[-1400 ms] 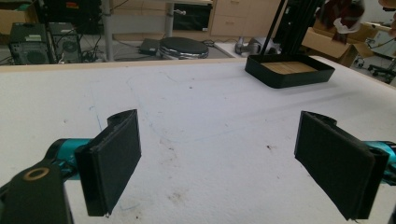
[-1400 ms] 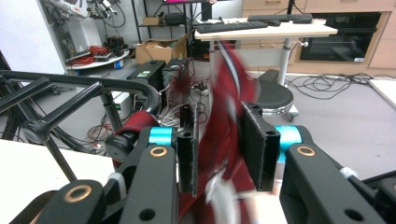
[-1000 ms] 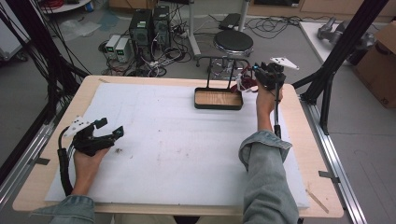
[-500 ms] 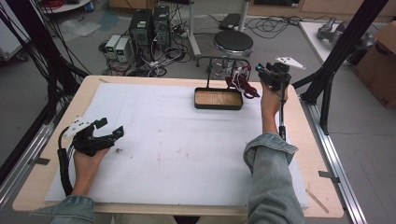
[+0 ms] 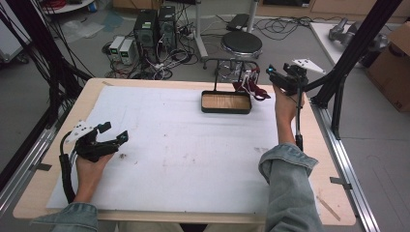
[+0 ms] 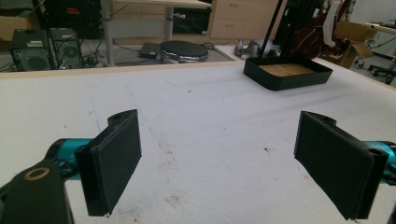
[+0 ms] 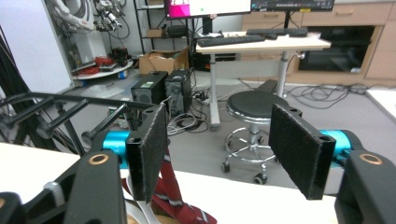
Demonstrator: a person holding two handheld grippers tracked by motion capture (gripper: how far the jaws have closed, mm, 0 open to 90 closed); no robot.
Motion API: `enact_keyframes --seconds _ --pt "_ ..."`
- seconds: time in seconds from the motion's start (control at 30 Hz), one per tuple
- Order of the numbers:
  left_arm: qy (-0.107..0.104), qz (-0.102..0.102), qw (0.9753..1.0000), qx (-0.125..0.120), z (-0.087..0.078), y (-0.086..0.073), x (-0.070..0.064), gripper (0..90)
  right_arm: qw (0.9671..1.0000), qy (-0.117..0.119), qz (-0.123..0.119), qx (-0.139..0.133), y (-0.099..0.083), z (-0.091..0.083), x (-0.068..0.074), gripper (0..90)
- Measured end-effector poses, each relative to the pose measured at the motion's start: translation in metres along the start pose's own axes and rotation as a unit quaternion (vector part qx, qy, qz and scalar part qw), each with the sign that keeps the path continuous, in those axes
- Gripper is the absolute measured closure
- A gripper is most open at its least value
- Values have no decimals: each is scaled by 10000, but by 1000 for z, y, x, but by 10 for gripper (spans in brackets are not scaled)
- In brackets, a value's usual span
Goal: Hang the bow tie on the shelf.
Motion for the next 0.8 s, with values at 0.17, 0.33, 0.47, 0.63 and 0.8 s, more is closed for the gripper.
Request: enact_keyframes --seconds 0.17,0.33,0.47,0.63,0.8 --pt "11 2 10000 17 0 -1 -1 151 9998 88 121 139 -4 -10 -3 269" --pt "37 31 10000 32 1 -1 0 151 9996 200 208 2 4 -23 0 208" --pt "38 66 10000 35 1 -2 -1 151 9996 127 -97 -216 7 -34 7 157" --pt "19 83 10000 44 2 -2 -3 151 9988 471 -82 43 6 -44 19 115" --pt "23 85 10000 40 1 -2 -3 151 9981 499 -298 -223 11 -57 29 115"
Point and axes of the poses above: each handheld gripper's, and its own axes: z roughly forward along the jaws, y roughly out of its top, x roughly to its left, the point moved 10 cm from there along z, roughly forward along the jaws, and after that the axes turned 12 degrees about -z, right-handed, at the moved point
